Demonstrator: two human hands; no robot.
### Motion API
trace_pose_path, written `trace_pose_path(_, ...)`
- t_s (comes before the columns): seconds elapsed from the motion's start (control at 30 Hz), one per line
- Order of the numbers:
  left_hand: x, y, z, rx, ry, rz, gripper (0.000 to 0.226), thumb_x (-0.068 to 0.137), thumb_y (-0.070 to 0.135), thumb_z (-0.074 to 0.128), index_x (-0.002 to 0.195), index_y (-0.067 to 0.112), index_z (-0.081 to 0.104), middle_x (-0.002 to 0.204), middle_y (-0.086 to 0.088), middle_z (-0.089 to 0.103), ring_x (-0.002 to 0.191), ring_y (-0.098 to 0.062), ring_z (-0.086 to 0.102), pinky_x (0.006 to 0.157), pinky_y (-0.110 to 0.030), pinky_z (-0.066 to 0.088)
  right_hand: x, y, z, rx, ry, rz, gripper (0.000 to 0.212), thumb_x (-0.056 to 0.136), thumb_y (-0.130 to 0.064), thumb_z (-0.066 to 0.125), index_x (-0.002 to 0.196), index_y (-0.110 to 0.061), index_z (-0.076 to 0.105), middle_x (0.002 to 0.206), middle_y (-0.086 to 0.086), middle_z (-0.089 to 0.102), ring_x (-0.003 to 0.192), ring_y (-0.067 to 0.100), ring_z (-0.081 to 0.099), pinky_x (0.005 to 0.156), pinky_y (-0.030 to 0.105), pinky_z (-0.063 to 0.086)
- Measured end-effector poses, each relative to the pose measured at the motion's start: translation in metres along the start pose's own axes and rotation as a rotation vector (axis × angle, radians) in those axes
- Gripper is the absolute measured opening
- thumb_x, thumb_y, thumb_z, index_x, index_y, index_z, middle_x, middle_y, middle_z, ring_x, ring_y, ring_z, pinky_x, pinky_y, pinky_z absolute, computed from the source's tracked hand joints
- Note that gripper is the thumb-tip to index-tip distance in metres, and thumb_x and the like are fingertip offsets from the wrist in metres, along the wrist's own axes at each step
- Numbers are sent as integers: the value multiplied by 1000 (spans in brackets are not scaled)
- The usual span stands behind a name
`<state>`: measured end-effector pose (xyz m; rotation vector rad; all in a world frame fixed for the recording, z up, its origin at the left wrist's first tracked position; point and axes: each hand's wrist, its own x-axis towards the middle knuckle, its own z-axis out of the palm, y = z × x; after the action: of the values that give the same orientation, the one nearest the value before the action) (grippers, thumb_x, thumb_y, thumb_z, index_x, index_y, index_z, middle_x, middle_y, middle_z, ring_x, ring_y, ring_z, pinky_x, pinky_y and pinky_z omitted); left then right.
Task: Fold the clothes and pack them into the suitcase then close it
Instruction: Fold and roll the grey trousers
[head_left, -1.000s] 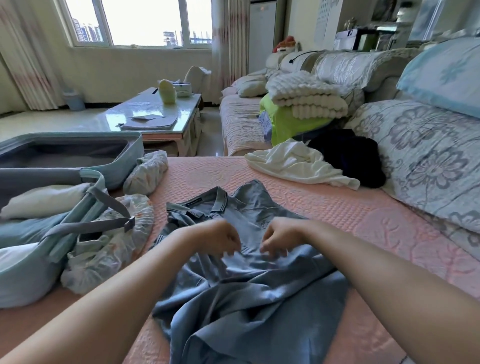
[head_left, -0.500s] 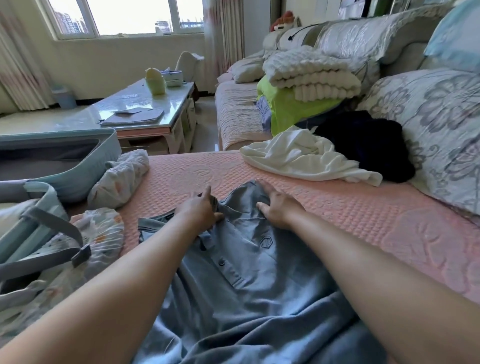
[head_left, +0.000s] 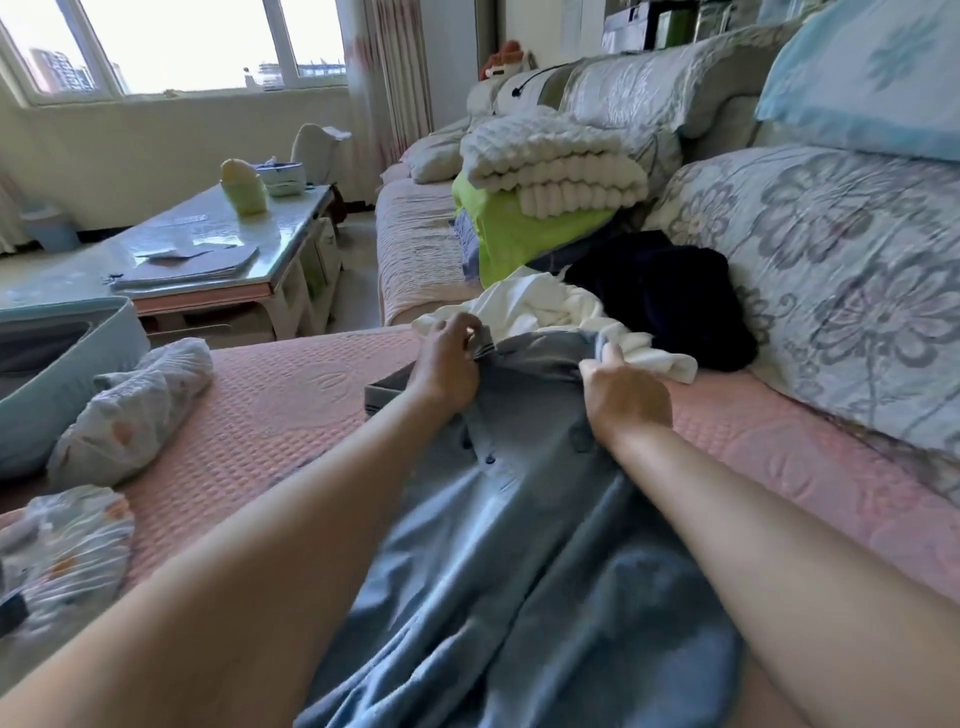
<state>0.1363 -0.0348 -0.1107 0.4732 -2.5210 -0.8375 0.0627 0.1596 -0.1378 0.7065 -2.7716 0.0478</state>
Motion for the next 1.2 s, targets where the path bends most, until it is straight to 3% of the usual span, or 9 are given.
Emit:
trace_pose_path(0.1, -4, 16, 21, -2, -301, -41, 85, 84, 3, 65, 154, 25, 22, 152, -15, 33, 129, -36, 46, 106, -41, 43, -5, 27, 4, -201, -193, 92, 40, 99, -11, 43, 138, -12, 50, 151, 20, 32, 119, 33, 57, 77, 38, 51)
trace_pose_path(0.17, -12, 12, 26, 95, -371, -34, 82, 91, 5, 59, 157, 24, 15, 152, -14, 39, 131, -32, 47, 105, -31, 39, -10, 31, 9, -305, -244, 59, 42, 97, -20, 43, 138, -17, 51, 145, 20, 36, 123, 32, 51, 89, 37, 47)
trace_pose_path(0.4, -51, -63, -21, 459, -261, -200, 52, 90, 12, 55, 141, 19, 43, 133, -15, 52, 118, -33, 53, 96, -37, 46, -16, -26, -3, -121, -104, -227, 43, 92, -23, 44, 134, -21, 50, 143, 15, 38, 131, 34, 37, 111, 49, 30)
trace_pose_path(0.53, -87, -100, -51, 639, -258, -429, 50, 94, 35, 55, 138, 13, 44, 142, -17, 41, 132, -36, 39, 107, -44, 39, -27, -83, -5, 96, -422, -341, 51, 99, -42, 45, 149, -31, 39, 150, 11, 36, 138, 33, 36, 113, 46, 32)
trace_pose_path(0.63, -104, -120, -60, 637, -133, -330, 38, 93, 37, 55, 120, 11, 57, 130, -17, 52, 123, -35, 47, 101, -39, 42, -34, -115, -1, 101, -545, -367, 61, 98, -57, 43, 154, -41, 27, 159, 12, 24, 147, 34, 24, 119, 49, 23)
trace_pose_path(0.8, -94, -121, -81, 628, 65, -154, 22, 95, 0, 37, 108, 5, 54, 110, -19, 55, 101, -40, 61, 81, -44, 49, -35, -138, 11, 182, -466, -394, 62, 98, -61, 39, 155, -41, 26, 165, 10, 13, 152, 29, 13, 122, 49, 15)
trace_pose_path(0.97, -68, -162, -111, 758, -156, -406, 40, 89, 13, 48, 129, 13, 50, 132, -16, 54, 117, -36, 57, 98, -45, 49, -17, -146, 16, 445, -415, -424, 49, 100, -45, 49, 146, -29, 48, 155, 5, 41, 141, 25, 40, 115, 35, 32)
trace_pose_path(1.07, -54, -161, -103, 741, -155, -401, 65, 86, 20, 55, 147, 19, 34, 147, -13, 42, 133, -33, 43, 108, -45, 39, 4, -141, 19, 668, -182, -291, 32, 99, -18, 51, 127, -17, 66, 134, 8, 60, 120, 25, 57, 99, 26, 42)
trace_pose_path(1.2, -34, -149, -76, 789, -177, -329, 56, 94, 43, 48, 142, 15, 45, 146, -14, 46, 134, -33, 43, 107, -44, 37, 26, -124, 31, 507, 51, -137, 42, 92, 0, 43, 127, -15, 62, 125, 12, 53, 116, 32, 52, 93, 38, 48)
